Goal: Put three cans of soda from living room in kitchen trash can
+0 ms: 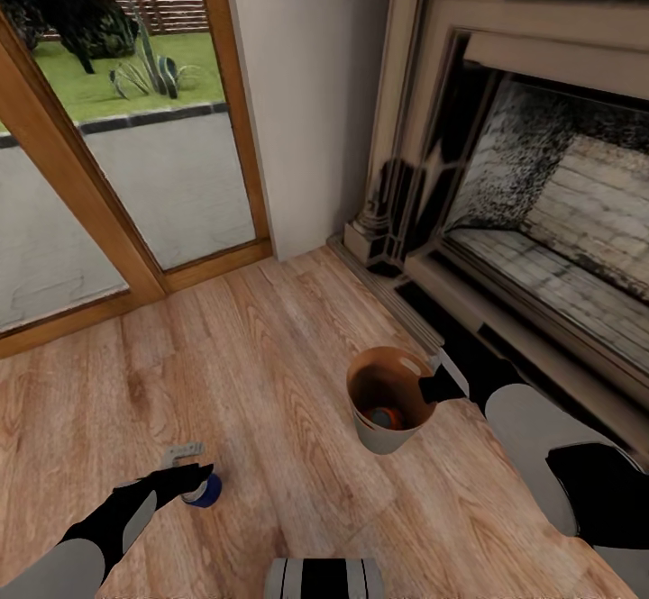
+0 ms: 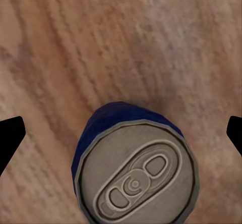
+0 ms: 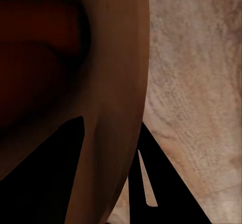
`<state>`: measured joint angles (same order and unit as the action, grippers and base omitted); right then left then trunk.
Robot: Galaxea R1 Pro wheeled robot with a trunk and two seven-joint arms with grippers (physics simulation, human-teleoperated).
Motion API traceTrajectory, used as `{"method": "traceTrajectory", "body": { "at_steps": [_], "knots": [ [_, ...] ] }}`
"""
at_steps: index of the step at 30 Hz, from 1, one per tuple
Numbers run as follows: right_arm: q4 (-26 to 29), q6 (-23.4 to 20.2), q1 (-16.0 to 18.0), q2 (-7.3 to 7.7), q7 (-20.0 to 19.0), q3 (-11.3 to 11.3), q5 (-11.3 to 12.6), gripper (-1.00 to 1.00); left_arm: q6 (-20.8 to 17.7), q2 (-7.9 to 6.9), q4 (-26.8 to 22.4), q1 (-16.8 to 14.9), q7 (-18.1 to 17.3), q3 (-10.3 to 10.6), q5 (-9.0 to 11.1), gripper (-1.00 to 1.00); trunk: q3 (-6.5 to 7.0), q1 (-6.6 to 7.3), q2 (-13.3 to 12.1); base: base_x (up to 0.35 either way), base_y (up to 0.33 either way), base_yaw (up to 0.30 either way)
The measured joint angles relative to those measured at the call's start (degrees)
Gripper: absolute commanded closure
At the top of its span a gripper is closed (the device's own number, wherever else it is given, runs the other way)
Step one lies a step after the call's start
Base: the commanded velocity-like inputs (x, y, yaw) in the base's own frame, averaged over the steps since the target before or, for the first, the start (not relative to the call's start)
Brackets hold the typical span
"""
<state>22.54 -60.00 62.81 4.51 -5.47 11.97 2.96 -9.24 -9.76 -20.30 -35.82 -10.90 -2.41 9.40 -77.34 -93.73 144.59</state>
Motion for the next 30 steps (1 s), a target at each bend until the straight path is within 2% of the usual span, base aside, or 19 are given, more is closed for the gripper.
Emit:
{"method": "traceTrajectory", "body": {
  "at_steps": [2,3,4,8,10,25,28,30],
  "knots": [
    [-0.09,0.0,0.3,0.42,0.06,1.02,1.55,1.0,0.55,-0.01,0.02,0.0,0.0,0.01,0.0,-1.0,-0.44,0.18,0.03,0.0,0.0,0.0],
    [0.38,0.0,-0.38,0.12,0.07,-2.53,-0.68,1.0,0.65,-0.01,0.04,0.0,0.0,0.01,0.0,-1.0,-0.67,0.41,0.04,0.0,0.0,0.0],
    [0.34,0.0,-0.17,-0.19,0.07,-2.7,-1.45,1.0,0.68,-0.01,0.04,0.0,0.02,0.01,0.0,-1.0,-0.89,0.53,0.05,0.0,0.0,0.0],
    [0.33,0.0,0.21,-0.49,0.11,-2.67,-2.07,1.0,0.75,-0.01,0.09,0.0,0.06,0.02,0.0,-1.0,-1.78,1.06,0.1,0.0,0.0,0.0],
    [0.38,0.0,0.53,-1.18,0.18,-2.66,-3.66,1.0,0.77,-0.01,0.13,0.0,0.07,0.02,0.0,-1.0,-2.22,1.33,0.13,0.0,0.0,0.0],
    [0.4,0.0,0.52,-1.08,0.23,-2.64,-3.34,1.0,0.86,0.45,0.31,0.0,0.2,0.33,-0.08,-1.0,-2.23,1.32,0.13,0.0,0.0,0.0],
    [0.52,0.0,0.6,-1.19,0.25,-2.84,-3.69,1.0,0.9,0.59,0.37,-0.01,0.18,0.36,-0.09,-1.0,-2.89,1.76,0.17,0.0,0.0,0.0],
    [0.54,0.0,0.84,-1.68,0.34,-2.79,-4.73,1.0,0.91,0.6,0.39,-0.01,0.18,0.37,-0.09,-1.0,-3.33,2.06,0.19,0.0,0.0,0.0]
  ]
}}
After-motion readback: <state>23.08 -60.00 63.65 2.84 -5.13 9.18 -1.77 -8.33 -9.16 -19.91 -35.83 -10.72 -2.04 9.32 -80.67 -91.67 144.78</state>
